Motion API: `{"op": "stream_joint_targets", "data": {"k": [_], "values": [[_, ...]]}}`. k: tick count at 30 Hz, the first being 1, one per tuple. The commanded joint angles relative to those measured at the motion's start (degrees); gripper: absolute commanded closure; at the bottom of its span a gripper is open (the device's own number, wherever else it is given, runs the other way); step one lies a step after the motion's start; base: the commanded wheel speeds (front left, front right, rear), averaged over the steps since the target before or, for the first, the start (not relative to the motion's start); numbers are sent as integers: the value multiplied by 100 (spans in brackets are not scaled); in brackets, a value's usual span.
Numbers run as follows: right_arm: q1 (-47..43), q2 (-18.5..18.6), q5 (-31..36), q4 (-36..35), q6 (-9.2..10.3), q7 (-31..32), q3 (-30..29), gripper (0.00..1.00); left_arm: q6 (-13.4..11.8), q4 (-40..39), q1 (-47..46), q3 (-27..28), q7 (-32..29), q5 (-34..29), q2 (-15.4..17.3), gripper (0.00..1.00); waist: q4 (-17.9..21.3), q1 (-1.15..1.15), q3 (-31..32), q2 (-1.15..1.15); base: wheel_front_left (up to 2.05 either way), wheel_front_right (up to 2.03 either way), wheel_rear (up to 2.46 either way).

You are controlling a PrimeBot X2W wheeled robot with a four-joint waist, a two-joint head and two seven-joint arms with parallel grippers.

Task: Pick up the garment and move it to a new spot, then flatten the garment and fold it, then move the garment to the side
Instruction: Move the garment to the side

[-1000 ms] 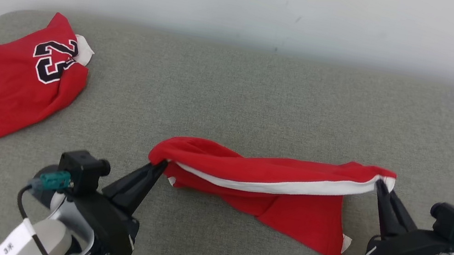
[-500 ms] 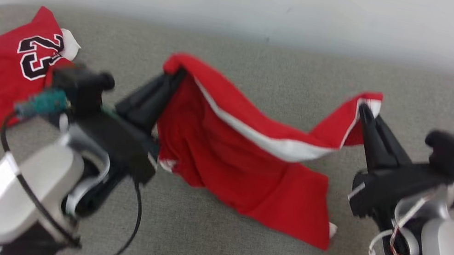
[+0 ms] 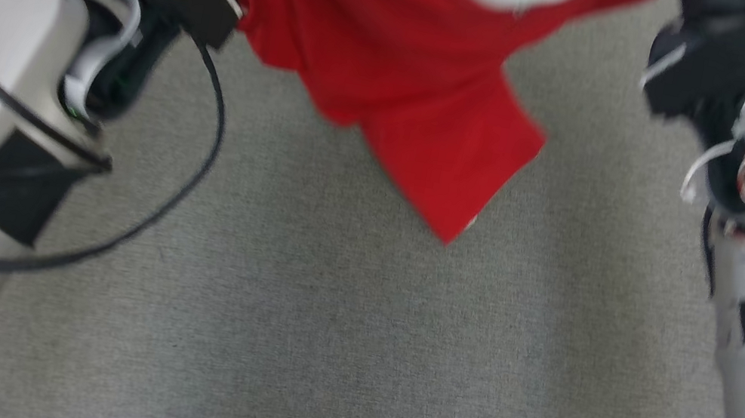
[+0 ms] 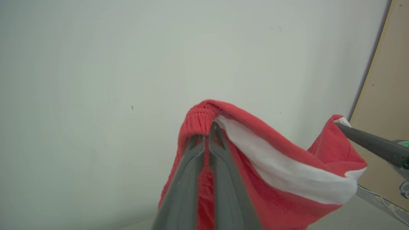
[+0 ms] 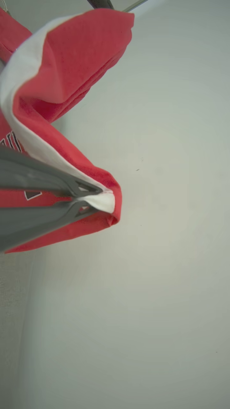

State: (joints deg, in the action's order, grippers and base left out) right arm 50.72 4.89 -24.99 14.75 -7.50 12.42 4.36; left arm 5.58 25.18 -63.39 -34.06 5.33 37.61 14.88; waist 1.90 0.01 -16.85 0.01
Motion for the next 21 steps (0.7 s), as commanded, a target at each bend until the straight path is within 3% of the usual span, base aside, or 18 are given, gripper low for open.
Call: {"op": "stream_joint_targets", "data": {"k": [1,5,10,15,21], "values": [[371,45,100,142,2,-133,39,100,30,158,-243,-12,46,-146,93,100,219,-1,-509,-1,0,0,0],[1380,-100,84,792,2,-576,-15,100,76,660,-763,-22,77,-241,148,100,430,-1,-851,-1,0,0,0],[2375,-188,434,1494,2,-1560,-14,100,111,1157,-1256,-111,367,-388,79,100,571,-1,-1118,-1,0,0,0],[2973,-196,793,2116,2,-2475,88,100,11,1521,-1598,-109,782,-627,-27,100,623,-1,-1169,-1,0,0,0],[3198,-203,1005,2398,2,-2754,239,100,-141,1651,-1629,8,981,-783,-233,100,552,-1,-1280,-1,0,0,0]]}}
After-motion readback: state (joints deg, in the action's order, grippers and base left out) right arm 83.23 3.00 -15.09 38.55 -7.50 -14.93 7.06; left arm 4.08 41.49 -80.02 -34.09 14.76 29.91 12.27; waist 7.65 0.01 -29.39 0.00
